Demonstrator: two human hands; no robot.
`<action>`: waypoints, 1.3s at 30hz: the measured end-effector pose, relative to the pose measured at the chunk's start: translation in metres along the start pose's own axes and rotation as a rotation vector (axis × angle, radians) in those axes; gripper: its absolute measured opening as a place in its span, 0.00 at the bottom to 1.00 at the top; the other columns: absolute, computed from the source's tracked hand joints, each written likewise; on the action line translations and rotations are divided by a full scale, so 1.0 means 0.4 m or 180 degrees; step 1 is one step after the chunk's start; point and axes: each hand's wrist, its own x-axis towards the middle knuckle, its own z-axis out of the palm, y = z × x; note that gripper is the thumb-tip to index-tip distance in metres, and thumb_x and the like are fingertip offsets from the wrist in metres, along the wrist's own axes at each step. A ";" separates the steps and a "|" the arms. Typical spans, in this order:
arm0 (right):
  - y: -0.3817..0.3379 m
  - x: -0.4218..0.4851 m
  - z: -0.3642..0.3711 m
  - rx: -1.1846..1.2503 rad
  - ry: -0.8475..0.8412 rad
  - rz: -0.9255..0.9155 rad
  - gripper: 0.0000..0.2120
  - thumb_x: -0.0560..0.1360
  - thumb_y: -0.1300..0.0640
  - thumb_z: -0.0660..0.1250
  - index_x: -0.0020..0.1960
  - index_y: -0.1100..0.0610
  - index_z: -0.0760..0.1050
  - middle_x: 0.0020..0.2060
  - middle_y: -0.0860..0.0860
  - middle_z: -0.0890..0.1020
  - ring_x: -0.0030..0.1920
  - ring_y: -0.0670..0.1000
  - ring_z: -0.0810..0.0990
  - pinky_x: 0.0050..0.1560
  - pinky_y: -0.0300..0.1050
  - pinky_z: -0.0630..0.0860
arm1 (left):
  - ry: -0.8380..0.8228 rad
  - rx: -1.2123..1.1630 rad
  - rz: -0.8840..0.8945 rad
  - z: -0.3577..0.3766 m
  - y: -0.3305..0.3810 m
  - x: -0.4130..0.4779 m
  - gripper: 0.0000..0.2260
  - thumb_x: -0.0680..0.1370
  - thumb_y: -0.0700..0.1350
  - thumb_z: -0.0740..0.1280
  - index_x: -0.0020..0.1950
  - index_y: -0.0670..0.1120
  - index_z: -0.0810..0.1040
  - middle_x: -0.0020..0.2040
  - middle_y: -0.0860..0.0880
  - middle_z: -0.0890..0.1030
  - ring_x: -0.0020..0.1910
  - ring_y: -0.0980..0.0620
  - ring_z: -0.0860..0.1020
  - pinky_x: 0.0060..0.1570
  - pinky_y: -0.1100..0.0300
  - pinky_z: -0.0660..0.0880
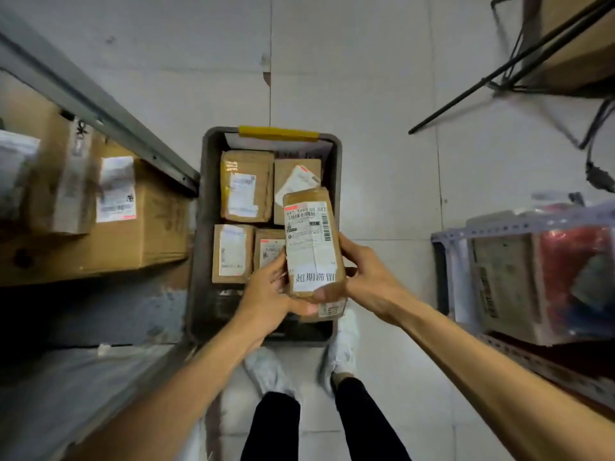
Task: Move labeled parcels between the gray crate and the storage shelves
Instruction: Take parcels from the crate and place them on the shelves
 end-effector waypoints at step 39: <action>0.170 0.379 0.133 -0.2573 -0.0209 0.0963 0.15 0.75 0.60 0.67 0.60 0.59 0.73 0.57 0.57 0.78 0.57 0.57 0.78 0.52 0.47 0.76 | -0.0276 0.3089 -0.0442 -0.040 -0.137 0.393 0.31 0.70 0.37 0.73 0.72 0.45 0.69 0.65 0.43 0.76 0.65 0.44 0.74 0.60 0.54 0.74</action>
